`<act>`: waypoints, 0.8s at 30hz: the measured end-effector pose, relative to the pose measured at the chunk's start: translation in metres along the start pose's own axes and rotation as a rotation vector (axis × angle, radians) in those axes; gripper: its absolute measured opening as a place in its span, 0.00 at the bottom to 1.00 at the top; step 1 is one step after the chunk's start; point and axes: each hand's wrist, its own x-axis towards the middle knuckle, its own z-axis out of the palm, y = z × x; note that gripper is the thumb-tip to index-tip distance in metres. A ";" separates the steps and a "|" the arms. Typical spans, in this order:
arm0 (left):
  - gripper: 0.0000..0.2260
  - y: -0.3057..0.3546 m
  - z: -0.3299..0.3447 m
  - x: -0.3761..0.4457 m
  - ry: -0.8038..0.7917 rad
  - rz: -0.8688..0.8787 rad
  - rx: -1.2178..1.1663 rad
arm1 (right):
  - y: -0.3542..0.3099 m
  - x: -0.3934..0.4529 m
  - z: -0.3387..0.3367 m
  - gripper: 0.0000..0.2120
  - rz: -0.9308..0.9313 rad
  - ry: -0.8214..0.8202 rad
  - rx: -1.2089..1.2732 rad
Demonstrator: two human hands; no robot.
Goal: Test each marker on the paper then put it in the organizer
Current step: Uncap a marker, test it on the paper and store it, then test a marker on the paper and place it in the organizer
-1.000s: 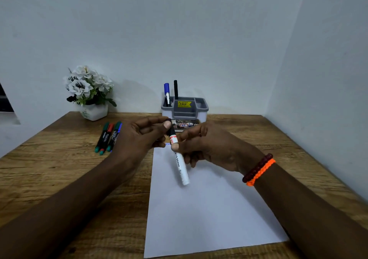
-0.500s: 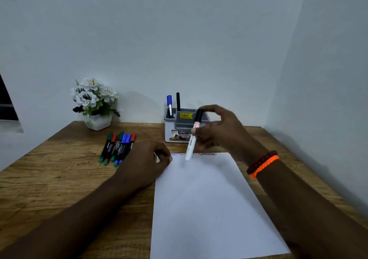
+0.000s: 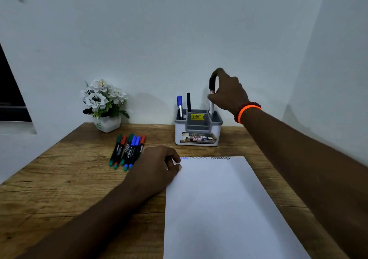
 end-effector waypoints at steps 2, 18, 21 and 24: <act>0.05 0.000 0.000 0.000 -0.006 0.000 0.007 | 0.004 0.000 0.011 0.21 0.017 -0.060 -0.034; 0.06 0.003 -0.002 -0.001 -0.021 0.002 0.002 | 0.020 -0.021 0.021 0.34 0.018 -0.077 0.090; 0.05 0.005 -0.001 -0.002 -0.021 0.003 0.020 | 0.007 -0.045 0.009 0.23 0.018 0.060 0.102; 0.06 0.007 -0.001 -0.003 -0.009 0.010 0.045 | -0.016 -0.093 0.007 0.03 -0.018 -0.021 0.133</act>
